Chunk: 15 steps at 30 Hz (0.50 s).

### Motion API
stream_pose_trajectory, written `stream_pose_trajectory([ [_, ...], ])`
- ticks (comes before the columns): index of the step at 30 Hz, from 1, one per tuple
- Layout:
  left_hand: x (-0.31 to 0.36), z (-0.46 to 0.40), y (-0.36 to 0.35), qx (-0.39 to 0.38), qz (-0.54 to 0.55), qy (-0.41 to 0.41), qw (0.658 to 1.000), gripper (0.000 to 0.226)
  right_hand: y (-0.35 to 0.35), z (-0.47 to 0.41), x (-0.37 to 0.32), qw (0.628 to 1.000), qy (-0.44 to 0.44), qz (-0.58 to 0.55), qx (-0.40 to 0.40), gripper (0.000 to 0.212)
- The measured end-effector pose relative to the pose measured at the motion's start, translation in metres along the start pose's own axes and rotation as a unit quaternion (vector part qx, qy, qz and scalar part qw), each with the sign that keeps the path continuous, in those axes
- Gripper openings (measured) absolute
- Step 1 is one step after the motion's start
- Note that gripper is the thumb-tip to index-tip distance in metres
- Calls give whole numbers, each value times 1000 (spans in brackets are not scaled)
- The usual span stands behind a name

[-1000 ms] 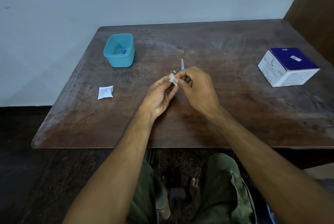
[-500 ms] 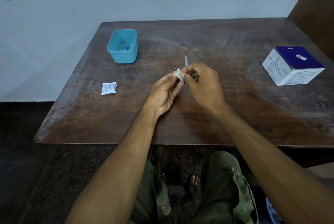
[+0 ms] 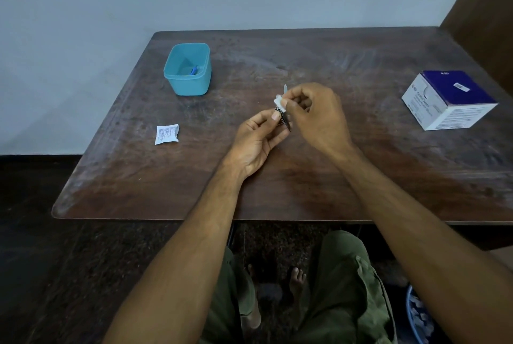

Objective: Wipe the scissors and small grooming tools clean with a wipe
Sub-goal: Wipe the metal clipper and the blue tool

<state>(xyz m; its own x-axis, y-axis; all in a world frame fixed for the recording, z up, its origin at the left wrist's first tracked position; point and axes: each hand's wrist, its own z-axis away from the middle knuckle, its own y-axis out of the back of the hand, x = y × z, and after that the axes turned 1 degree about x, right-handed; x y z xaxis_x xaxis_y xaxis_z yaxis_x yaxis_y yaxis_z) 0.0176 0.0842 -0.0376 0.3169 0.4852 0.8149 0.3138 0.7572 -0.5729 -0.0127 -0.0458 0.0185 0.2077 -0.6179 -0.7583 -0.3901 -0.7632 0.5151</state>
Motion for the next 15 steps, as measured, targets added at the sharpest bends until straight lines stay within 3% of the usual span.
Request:
stream_pose_trajectory([
  [12, -3, -1, 2, 0, -33, -21, 999, 21, -1, -2, -3, 998, -9, 35, -50, 9],
  [15, -3, -1, 2, 8, -43, -28, 999, 12, -1, -6, 0, 999, -24, 24, -36, 10],
])
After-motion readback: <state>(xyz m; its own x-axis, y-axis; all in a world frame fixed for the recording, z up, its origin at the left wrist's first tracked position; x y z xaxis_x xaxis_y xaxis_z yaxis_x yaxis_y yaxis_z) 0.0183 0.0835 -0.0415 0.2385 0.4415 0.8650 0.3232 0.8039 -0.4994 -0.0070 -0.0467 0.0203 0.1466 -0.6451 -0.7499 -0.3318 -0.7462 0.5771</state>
